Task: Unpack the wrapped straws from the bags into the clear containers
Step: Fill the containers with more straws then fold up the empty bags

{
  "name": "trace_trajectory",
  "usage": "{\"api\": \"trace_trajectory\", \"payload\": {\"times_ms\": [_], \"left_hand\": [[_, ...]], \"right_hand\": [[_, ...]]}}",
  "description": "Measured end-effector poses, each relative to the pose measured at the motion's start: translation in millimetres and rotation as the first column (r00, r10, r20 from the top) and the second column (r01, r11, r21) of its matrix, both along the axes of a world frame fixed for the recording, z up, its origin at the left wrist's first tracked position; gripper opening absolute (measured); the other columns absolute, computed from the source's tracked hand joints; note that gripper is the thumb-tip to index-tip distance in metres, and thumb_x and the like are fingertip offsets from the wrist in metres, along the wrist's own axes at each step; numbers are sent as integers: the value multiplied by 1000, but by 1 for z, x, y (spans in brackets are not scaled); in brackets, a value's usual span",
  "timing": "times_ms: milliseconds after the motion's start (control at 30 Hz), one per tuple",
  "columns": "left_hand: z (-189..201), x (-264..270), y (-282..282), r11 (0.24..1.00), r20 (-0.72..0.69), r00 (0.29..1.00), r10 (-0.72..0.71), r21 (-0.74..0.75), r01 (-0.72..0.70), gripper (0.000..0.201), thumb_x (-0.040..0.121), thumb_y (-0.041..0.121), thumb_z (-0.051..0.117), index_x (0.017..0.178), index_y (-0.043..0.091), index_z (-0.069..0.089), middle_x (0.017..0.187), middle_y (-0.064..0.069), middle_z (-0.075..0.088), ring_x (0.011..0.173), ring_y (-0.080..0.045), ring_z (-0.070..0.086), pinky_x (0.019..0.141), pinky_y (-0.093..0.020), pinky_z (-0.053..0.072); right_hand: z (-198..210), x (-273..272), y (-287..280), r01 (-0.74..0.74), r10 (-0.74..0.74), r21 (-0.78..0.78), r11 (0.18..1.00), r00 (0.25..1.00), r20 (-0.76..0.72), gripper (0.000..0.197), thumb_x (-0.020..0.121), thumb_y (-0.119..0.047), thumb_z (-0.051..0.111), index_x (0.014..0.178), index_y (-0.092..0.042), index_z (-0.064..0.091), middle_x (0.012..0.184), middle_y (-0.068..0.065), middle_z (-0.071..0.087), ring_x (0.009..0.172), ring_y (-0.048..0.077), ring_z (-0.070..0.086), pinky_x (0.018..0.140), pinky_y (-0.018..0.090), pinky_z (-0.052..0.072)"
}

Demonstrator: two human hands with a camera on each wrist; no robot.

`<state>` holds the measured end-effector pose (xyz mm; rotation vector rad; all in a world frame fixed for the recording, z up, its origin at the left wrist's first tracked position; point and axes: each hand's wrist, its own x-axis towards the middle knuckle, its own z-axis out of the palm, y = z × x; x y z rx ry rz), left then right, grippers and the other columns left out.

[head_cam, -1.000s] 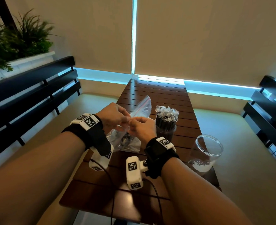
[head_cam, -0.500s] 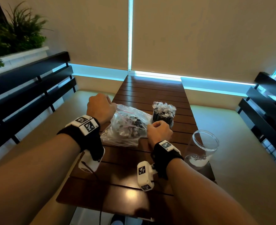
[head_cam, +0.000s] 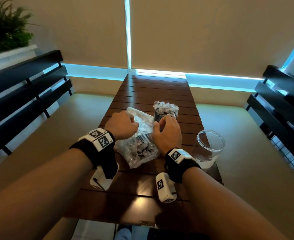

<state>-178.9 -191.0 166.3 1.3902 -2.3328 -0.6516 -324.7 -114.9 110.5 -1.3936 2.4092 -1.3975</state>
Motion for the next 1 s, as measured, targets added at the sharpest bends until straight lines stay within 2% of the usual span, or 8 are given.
{"api": "trace_trajectory", "payload": {"times_ms": [67,167,267,500,600,700,833,1000], "left_hand": [[0,0,-1,997,-72,996,51,64,-46,23,73,26,56,58,10,60,63,-9,69,64,-25,71,66,-43,62],[3,0,-5,993,-60,995,79,88,-74,22,74,25,54,59,10,63,62,-9,71,58,-23,72,63,-42,63],[2,3,-13,991,-43,994,102,95,-98,24,82,17,58,60,9,62,64,-10,72,57,-21,72,61,-40,63],[-1,2,-18,978,-105,982,158,151,-141,23,86,13,60,69,0,67,67,-14,71,55,-18,72,51,-30,60],[-3,-1,-14,980,-103,985,141,159,-124,25,86,14,60,63,5,63,65,-12,71,56,-17,72,54,-35,62],[-1,-7,-10,978,-101,985,139,172,-121,22,84,14,60,65,4,65,62,-11,71,57,-17,73,57,-38,63],[3,-18,1,973,-128,980,150,196,-123,19,83,12,58,70,2,68,63,-11,71,55,-15,72,56,-35,62],[6,-20,12,966,-139,978,156,227,-122,19,82,12,58,74,-2,69,63,-13,72,55,-18,72,57,-39,63]], "right_hand": [[-7,-13,4,-76,56,155,985,991,124,10,92,-24,50,91,-21,59,92,2,63,90,28,61,71,32,44],[-19,-19,5,-331,293,433,838,944,155,47,89,-23,46,134,-33,54,111,12,69,99,37,64,85,41,54],[-20,-17,-3,-431,357,440,788,902,244,56,88,-22,47,144,-26,47,111,14,68,96,32,61,79,29,44],[-18,-33,-15,-262,162,468,844,956,243,53,88,-15,54,140,-20,47,122,12,63,113,34,60,93,36,49],[-11,-39,-5,-13,71,472,882,992,-104,32,86,-23,55,118,-18,58,114,9,61,106,35,61,87,41,51],[4,-55,12,252,-66,362,898,888,-455,39,80,-27,62,117,-16,55,120,10,53,111,34,51,91,46,42],[10,-83,41,343,-155,542,767,919,-361,66,75,-22,75,129,-15,38,134,17,41,121,40,47,97,51,41],[-5,-84,58,128,-46,536,835,985,-164,52,84,-1,60,127,-14,34,111,18,65,103,39,65,87,50,53]]}}
